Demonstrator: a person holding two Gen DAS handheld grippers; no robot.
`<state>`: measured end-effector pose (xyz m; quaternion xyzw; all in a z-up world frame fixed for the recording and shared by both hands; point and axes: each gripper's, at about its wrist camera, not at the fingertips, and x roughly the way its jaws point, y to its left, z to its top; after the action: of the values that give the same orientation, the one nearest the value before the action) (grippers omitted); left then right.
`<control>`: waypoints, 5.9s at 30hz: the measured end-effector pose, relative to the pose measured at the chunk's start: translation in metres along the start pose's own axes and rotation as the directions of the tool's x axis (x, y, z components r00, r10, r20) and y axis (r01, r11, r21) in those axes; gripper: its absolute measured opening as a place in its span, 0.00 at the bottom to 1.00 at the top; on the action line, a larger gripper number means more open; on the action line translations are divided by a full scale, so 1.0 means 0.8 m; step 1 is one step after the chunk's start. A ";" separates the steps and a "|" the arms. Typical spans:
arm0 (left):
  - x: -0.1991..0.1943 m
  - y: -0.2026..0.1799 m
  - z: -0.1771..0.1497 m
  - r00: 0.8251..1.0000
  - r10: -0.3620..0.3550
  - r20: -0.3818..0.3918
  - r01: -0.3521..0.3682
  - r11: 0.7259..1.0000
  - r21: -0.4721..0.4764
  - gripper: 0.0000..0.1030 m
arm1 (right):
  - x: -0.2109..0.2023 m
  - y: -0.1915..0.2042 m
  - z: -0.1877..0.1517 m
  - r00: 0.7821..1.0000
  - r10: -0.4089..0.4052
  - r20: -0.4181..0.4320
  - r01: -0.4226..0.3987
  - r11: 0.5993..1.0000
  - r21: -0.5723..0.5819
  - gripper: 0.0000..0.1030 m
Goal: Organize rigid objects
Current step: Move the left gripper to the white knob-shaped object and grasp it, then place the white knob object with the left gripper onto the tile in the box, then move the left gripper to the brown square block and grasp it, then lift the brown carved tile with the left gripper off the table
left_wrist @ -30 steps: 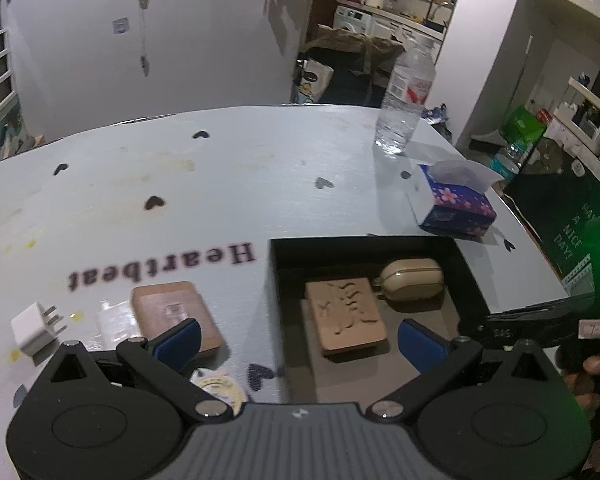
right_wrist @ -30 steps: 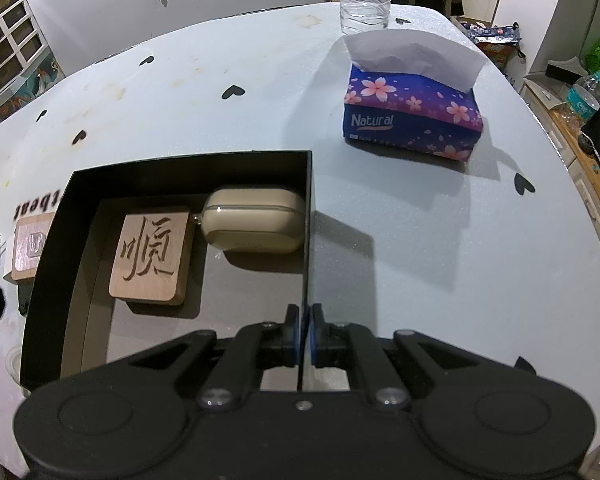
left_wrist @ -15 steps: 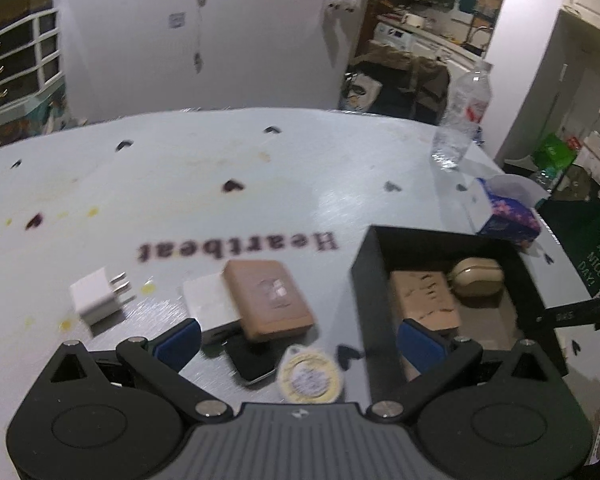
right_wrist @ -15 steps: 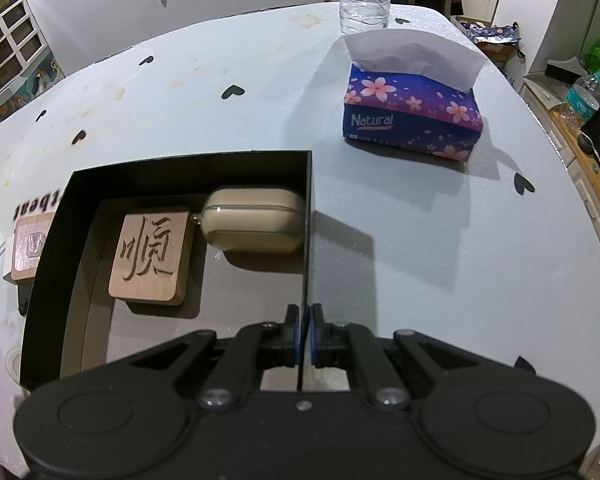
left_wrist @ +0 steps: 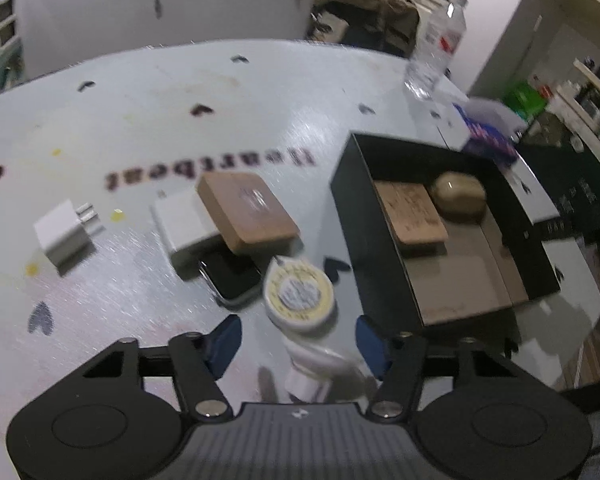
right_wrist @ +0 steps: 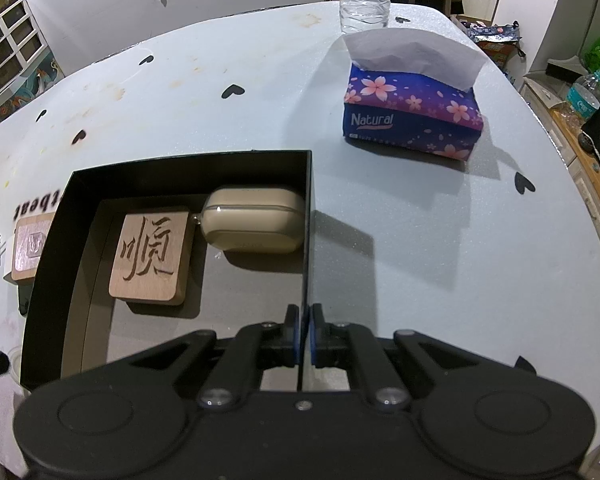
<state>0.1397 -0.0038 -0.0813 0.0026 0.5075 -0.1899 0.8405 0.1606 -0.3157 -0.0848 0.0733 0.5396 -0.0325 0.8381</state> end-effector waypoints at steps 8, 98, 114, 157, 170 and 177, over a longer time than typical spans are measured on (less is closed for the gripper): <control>0.017 -0.021 -0.021 0.992 -0.053 -0.111 0.066 0.991 0.113 0.57 | 0.000 0.000 0.000 1.000 0.000 0.000 0.000 1.000 0.000 0.05; -0.005 -0.139 0.096 0.996 -0.062 0.071 0.049 0.984 0.172 1.00 | -0.001 0.000 0.000 1.000 0.004 -0.002 -0.004 1.000 0.008 0.05; -0.031 -0.040 0.067 0.978 0.146 0.146 -0.137 0.988 -0.070 1.00 | -0.001 0.000 0.000 1.000 0.004 -0.001 -0.004 1.000 0.009 0.05; 0.056 0.007 0.105 0.975 0.218 0.040 -0.207 0.960 -0.188 0.00 | 0.000 -0.005 0.000 1.000 0.008 -0.001 -0.008 0.999 0.033 0.05; 0.083 -0.008 0.091 0.995 0.096 -0.034 -0.100 0.982 -0.162 0.56 | 0.000 -0.005 -0.001 1.000 0.011 0.001 -0.011 0.999 0.039 0.05; 0.094 -0.013 0.089 0.995 0.080 -0.055 -0.087 0.986 -0.143 0.72 | -0.002 -0.007 -0.001 1.000 -0.018 0.007 0.018 0.999 0.047 0.04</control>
<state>0.2278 -0.0515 -0.1091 -0.0328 0.5401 -0.1170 0.8328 0.1584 -0.3214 -0.0846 0.0878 0.5362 -0.0528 0.8379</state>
